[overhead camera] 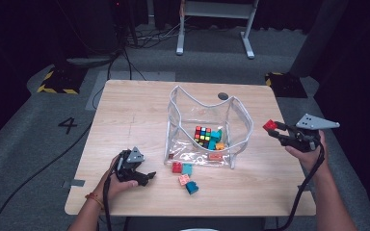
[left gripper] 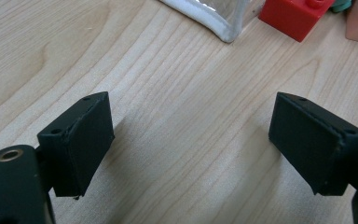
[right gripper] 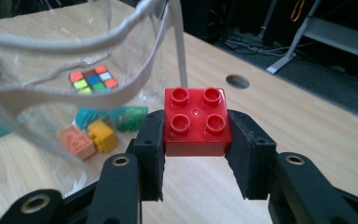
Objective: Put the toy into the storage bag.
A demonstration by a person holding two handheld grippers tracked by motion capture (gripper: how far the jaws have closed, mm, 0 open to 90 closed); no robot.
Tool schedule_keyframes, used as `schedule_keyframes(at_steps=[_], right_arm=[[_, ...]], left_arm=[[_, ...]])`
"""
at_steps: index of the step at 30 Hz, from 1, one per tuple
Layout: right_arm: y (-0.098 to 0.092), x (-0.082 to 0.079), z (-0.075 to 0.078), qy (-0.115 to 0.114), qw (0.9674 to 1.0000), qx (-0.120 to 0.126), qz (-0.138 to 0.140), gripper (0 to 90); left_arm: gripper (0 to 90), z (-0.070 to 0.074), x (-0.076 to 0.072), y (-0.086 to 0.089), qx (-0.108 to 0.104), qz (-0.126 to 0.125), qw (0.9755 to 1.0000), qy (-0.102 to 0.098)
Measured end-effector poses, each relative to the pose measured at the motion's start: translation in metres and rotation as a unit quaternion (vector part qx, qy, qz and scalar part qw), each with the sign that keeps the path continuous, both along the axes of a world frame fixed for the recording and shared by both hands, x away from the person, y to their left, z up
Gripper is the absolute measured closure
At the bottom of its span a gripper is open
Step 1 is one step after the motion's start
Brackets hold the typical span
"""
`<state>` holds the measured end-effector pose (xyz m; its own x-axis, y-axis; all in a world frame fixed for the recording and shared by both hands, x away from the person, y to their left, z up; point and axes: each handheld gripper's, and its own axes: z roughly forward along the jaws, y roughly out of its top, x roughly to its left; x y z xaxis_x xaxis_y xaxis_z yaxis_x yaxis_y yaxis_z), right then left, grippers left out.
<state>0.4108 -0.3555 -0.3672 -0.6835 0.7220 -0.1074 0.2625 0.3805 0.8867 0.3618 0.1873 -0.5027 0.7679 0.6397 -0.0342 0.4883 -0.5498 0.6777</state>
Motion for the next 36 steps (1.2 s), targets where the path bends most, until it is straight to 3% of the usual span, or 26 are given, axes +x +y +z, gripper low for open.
schedule_keyframes(at_steps=[13, 20, 30, 36], right_arm=[[0.031, 0.031, 0.048, -0.020, 0.9993, -0.026, 0.018, 59.3], [0.052, 0.039, 0.072, -0.029, 0.9986, -0.018, 0.040, 59.3], [0.098, 0.040, 0.082, -0.032, 0.9940, -0.038, 0.097, 59.3], [0.129, 0.043, 0.077, -0.024, 0.9880, -0.067, 0.137, 59.3]], left_arm=[[14.0, 0.000, 0.000, 0.000, 0.000, 0.000, 1.0000, 0.000], [14.0, 0.000, 0.000, 0.000, 0.000, 0.000, 1.0000, 0.000], [13.9, 0.000, 0.000, 0.000, 0.000, -0.001, 1.0000, 0.000], [13.9, 0.000, 0.000, 0.000, 0.000, -0.001, 1.0000, 0.000]])
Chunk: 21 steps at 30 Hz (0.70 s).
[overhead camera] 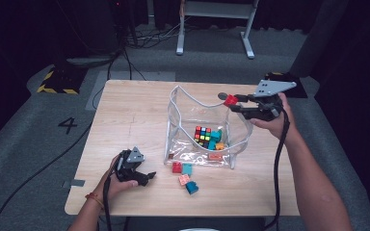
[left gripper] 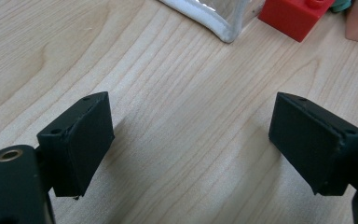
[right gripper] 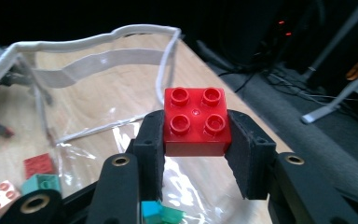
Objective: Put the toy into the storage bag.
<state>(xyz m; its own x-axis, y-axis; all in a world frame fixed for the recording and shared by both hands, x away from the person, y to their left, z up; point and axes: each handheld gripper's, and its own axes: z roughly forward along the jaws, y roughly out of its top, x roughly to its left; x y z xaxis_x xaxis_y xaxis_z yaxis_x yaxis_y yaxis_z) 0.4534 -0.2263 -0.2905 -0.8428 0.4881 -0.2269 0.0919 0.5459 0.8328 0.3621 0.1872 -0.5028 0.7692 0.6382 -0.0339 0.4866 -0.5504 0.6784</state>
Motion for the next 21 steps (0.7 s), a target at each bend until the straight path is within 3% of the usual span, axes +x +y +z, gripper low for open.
schedule_keyframes(at_steps=[6, 10, 16, 21], right_arm=[[0.025, 0.004, -0.007, 0.005, 0.9987, -0.042, 0.030, 59.3], [0.039, 0.009, -0.014, 0.015, 0.9954, -0.084, 0.043, 59.3], [0.060, 0.016, -0.024, 0.037, 0.9857, -0.144, 0.079, 59.3], [0.077, 0.025, -0.035, 0.042, 0.9736, -0.202, 0.098, 59.3]], left_arm=[[13.9, 0.000, 0.000, 0.000, 0.000, 0.000, 1.0000, 0.000], [13.9, 0.000, 0.000, 0.000, 0.000, 0.000, 1.0000, 0.001], [13.9, 0.000, 0.000, 0.000, 0.000, 0.001, 1.0000, 0.000], [13.9, 0.000, 0.000, 0.000, -0.001, 0.000, 1.0000, 0.001]])
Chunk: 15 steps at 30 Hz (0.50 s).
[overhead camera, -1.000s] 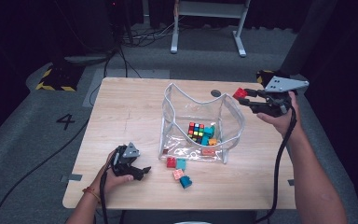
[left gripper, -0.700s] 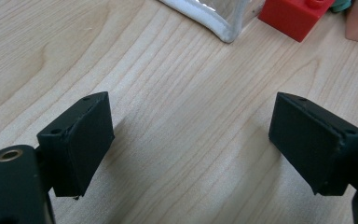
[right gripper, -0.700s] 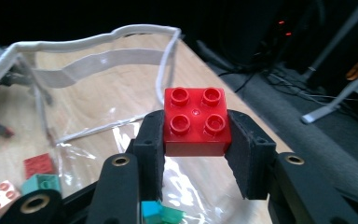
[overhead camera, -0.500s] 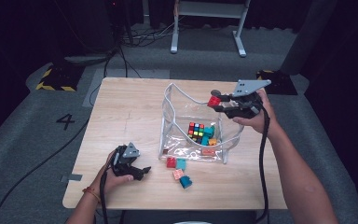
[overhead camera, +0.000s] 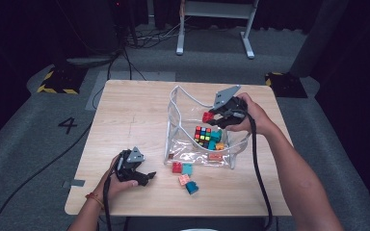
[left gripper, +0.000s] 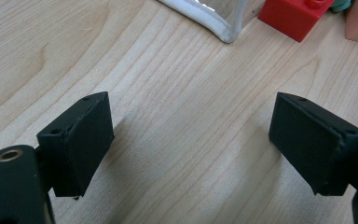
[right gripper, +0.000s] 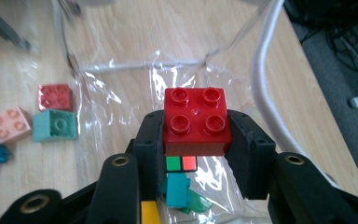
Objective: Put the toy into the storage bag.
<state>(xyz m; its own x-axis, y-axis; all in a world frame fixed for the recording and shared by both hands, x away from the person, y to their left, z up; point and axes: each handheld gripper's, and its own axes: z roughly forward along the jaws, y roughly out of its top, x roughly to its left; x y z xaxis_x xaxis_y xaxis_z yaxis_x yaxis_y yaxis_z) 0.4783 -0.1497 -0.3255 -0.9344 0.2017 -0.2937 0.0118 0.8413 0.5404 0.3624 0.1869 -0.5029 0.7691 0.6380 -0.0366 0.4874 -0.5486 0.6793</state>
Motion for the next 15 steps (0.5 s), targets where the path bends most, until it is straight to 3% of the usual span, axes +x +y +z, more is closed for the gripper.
schedule_keyframes(at_steps=[2, 9, 15], right_arm=[[0.005, 0.002, -0.004, 0.014, 0.9995, -0.026, -0.011, 59.3], [0.008, 0.008, -0.015, 0.023, 0.9952, -0.092, -0.026, 59.3], [-0.014, 0.009, -0.011, 0.043, 0.9934, -0.091, -0.054, 59.2]], left_arm=[[13.8, 0.000, 0.000, 0.000, 0.000, 0.000, 1.0000, 0.000], [13.9, 0.000, 0.000, 0.000, 0.000, 0.000, 1.0000, 0.000], [13.9, 0.000, 0.000, 0.000, 0.000, 0.000, 1.0000, 0.000]])
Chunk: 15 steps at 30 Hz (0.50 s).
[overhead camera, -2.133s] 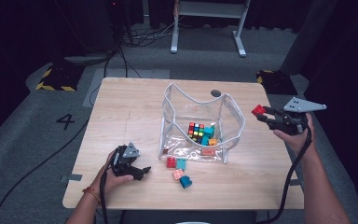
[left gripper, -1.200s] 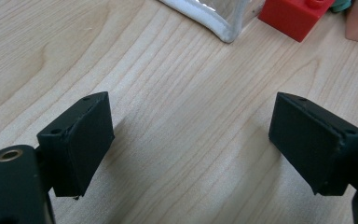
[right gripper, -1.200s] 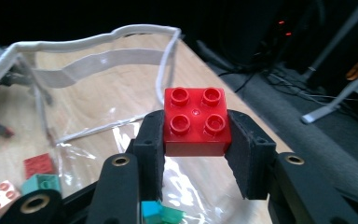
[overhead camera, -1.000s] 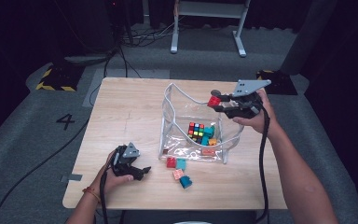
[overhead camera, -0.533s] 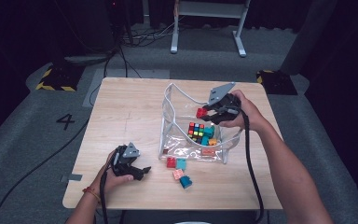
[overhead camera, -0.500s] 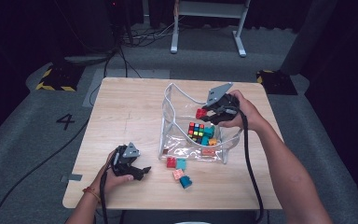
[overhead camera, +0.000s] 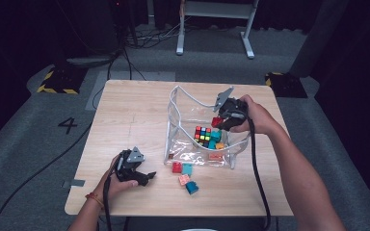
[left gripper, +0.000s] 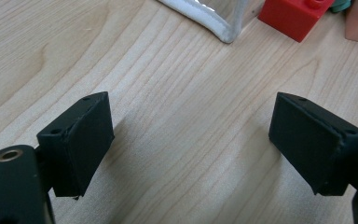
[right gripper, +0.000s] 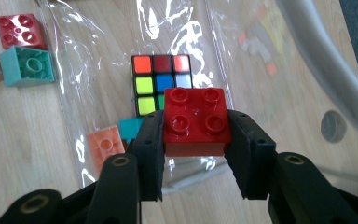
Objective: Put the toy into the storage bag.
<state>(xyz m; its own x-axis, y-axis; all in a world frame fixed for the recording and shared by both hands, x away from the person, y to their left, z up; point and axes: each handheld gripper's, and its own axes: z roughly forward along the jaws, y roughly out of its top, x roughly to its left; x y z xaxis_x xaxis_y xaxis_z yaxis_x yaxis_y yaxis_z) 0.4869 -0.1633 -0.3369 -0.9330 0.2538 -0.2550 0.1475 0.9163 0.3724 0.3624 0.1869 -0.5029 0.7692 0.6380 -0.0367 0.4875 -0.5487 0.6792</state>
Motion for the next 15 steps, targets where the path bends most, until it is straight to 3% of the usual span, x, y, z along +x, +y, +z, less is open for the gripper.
schedule_keyframes(at_steps=[5, 8, 13, 15], right_arm=[[-0.025, 0.000, 0.000, 0.009, 0.9995, 0.026, -0.018, 59.2], [-0.037, 0.000, 0.001, 0.001, 0.9983, 0.050, -0.028, 57.7], [-0.056, -0.009, 0.003, -0.013, 0.9919, 0.123, -0.030, 46.0], [-0.063, -0.014, 0.004, -0.023, 0.9867, 0.157, -0.035, 44.6]], left_arm=[[13.8, 0.000, 0.000, 0.000, 0.001, -0.001, 1.0000, 0.000], [13.8, 0.000, 0.000, 0.000, 0.000, -0.001, 1.0000, 0.000], [13.8, 0.000, 0.000, 0.000, 0.001, -0.001, 1.0000, 0.000], [13.8, 0.000, 0.000, 0.000, 0.001, -0.002, 1.0000, 0.000]])
